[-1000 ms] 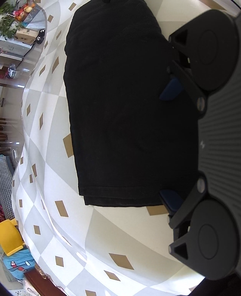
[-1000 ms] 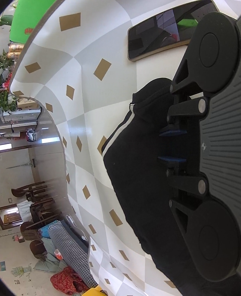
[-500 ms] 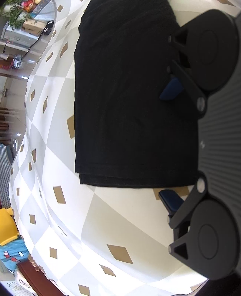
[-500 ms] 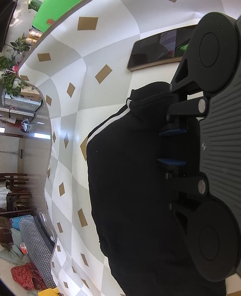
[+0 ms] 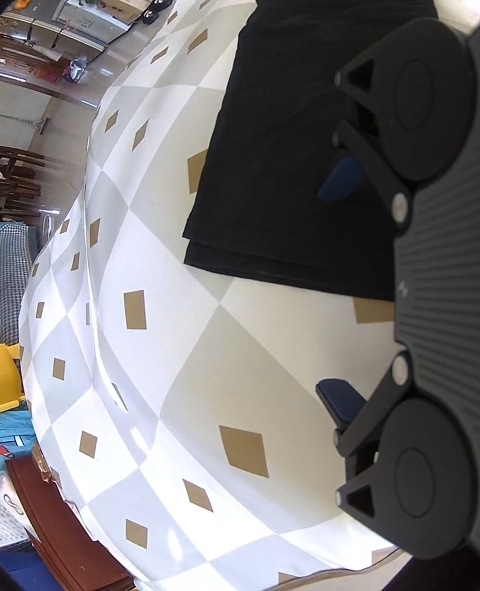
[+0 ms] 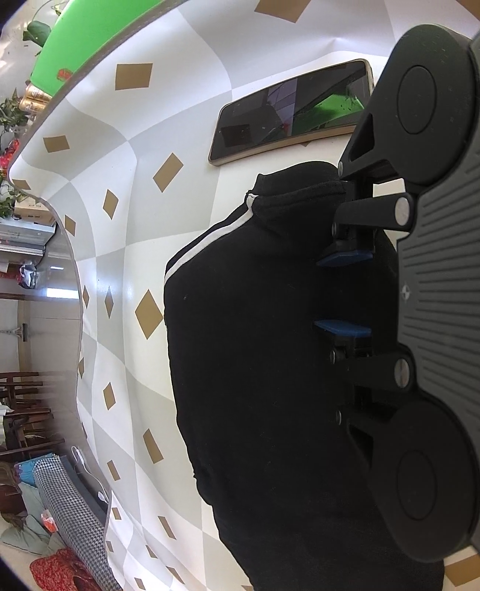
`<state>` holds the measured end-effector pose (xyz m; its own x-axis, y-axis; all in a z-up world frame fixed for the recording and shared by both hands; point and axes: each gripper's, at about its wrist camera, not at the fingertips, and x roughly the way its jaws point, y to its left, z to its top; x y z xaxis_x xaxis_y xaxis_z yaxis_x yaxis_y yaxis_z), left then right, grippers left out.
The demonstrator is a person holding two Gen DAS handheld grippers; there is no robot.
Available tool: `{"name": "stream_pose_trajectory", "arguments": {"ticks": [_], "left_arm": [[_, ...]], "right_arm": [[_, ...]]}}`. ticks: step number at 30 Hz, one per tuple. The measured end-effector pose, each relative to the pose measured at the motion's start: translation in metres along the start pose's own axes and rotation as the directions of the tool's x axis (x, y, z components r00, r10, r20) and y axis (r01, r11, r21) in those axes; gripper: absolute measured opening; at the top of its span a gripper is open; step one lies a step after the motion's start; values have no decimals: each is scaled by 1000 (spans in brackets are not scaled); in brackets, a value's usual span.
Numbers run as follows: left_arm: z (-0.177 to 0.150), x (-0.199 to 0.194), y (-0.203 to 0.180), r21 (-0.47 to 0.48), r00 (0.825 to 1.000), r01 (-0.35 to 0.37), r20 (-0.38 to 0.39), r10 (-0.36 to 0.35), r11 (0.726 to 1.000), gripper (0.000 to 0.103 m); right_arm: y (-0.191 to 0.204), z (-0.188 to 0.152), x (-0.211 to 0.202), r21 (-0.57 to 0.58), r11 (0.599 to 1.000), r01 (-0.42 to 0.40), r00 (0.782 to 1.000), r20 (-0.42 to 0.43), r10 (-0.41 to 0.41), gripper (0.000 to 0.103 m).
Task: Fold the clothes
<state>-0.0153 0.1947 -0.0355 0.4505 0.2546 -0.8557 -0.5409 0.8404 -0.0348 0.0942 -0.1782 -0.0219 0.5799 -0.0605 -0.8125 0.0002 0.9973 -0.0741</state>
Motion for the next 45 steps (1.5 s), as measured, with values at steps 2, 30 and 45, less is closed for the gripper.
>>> {"name": "stream_pose_trajectory", "arguments": {"ticks": [2,30,45], "left_arm": [[7,1,0,7,1000,-6,11,6,1000,103],[32,37,-4,47,985,-163,70,160,985,103],[24,10,-9,65,979,-154,141,144,986,103]], "right_arm": [[1,0,0,-1,1000,1,1000,0,-1,33],[10,-3,5,-26,999,26,999,22,-26,39],[10,-4,4,-22,999,31,999,33,-30,39]]}}
